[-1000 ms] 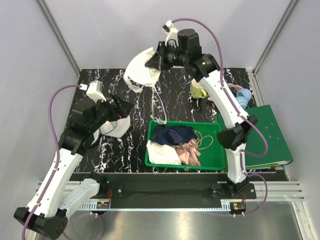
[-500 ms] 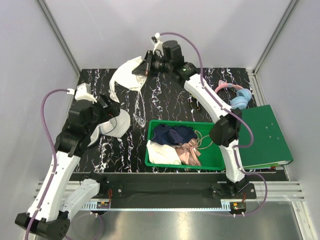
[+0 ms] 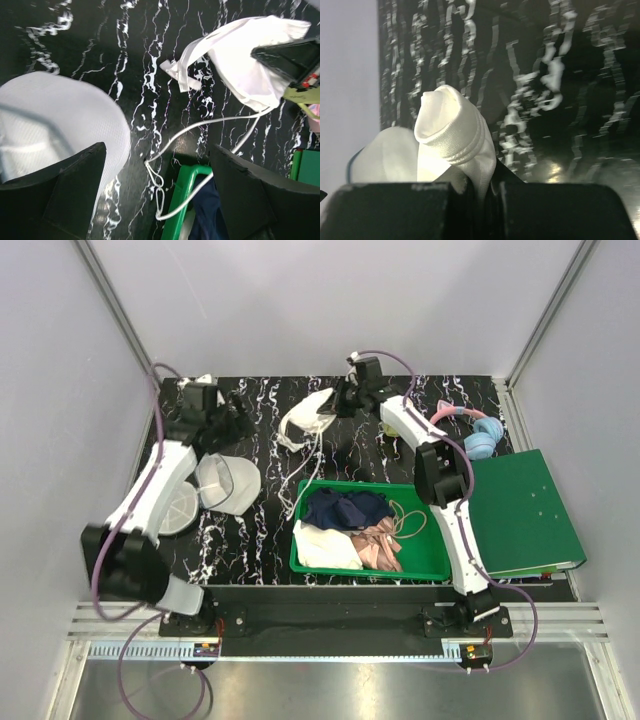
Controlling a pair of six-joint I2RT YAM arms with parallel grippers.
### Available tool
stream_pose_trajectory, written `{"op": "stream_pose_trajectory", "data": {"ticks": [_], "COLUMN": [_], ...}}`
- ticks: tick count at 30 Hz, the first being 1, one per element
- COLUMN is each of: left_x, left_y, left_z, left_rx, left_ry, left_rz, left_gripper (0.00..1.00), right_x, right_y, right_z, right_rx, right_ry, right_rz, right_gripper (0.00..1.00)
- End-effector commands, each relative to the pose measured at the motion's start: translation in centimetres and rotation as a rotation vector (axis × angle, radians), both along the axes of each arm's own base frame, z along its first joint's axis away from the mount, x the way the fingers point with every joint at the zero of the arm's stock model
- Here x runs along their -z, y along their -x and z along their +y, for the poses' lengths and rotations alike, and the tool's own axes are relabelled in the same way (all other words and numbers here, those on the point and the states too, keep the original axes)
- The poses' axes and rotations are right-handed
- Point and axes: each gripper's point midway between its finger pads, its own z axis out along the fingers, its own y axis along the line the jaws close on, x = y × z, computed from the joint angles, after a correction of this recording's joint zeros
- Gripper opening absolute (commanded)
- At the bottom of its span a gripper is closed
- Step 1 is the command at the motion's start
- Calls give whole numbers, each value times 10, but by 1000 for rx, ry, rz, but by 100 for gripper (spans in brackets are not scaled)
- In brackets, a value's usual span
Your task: Place the bra in the laundry bag and zip it closed
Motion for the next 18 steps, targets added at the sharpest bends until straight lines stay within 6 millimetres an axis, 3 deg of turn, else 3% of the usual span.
{"op": "stream_pose_trajectory", "data": {"ticks": [1, 2, 3, 4, 5, 6, 9, 10, 13, 18], "left_x": [9, 7, 32, 42, 36, 57, 62, 76, 87, 108], "left_y": [-46, -59, -68, -76, -88, -97, -119, -123, -130, -122], "left_z": [-32, -37, -45, -49, -53, -56, -64, -67, -74, -87], "left_rx": [148, 171, 203, 212, 226, 222, 245, 259, 272, 277], "left_ry": [70, 77, 92, 100, 110, 114, 134, 141, 159, 182], "left_rz": [-3, -9, 48, 66, 49, 90, 68, 94, 111, 173], "left_gripper": [84, 80, 76, 73, 70, 68, 70, 72, 75, 75], "right_x": [-6, -1, 6, 11, 16, 19, 25, 27, 32, 35], "right_y": [-18, -19, -20, -21, -23, -24, -29, -28, -27, -29], "right_z": [-4, -5, -7, -10, -14, -16, -22, -22, -23, -25], "right_rx": [-17, -19, -19, -14, -6, -2, 7, 3, -2, 2], "right_ry": [17, 26, 45, 54, 67, 72, 74, 78, 86, 84], "right_rz": [-101, -99, -101, -97, -97, -92, -86, -83, -78, -71], "right_gripper": [0, 0, 0, 0, 0, 0, 0, 0, 0, 0]}}
